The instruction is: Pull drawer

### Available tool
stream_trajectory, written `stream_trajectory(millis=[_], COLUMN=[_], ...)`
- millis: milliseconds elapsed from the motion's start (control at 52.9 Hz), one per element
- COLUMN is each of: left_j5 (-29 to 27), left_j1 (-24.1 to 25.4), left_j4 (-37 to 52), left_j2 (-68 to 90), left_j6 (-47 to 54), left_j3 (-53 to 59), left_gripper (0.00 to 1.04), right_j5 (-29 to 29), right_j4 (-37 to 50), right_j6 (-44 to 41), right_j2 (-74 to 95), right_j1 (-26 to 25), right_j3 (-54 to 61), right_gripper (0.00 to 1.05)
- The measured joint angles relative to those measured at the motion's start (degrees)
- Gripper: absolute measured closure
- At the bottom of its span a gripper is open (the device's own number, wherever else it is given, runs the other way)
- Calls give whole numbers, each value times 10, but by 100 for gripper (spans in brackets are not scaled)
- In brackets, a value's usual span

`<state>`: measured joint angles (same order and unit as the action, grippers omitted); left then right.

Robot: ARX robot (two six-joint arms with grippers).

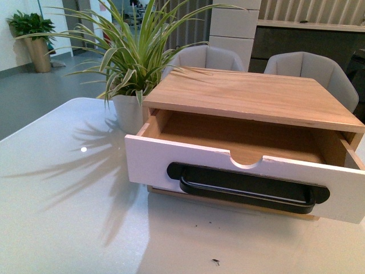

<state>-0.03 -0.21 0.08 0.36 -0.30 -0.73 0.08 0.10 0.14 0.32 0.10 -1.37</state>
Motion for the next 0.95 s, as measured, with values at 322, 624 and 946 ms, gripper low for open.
stream_trajectory(millis=[322, 624, 946], left_j5=[0, 0, 0], left_j1=[0, 0, 0], left_j4=[0, 0, 0], left_j2=[0, 0, 0], left_j6=[0, 0, 0], left_j3=[0, 0, 0], left_gripper=[7, 7, 7], right_j5=[0, 0, 0], right_j4=[0, 0, 0], right_j6=[0, 0, 0], right_j2=[0, 0, 0], right_j1=[0, 0, 0], right_j3=[0, 0, 0], right_gripper=[9, 9, 9])
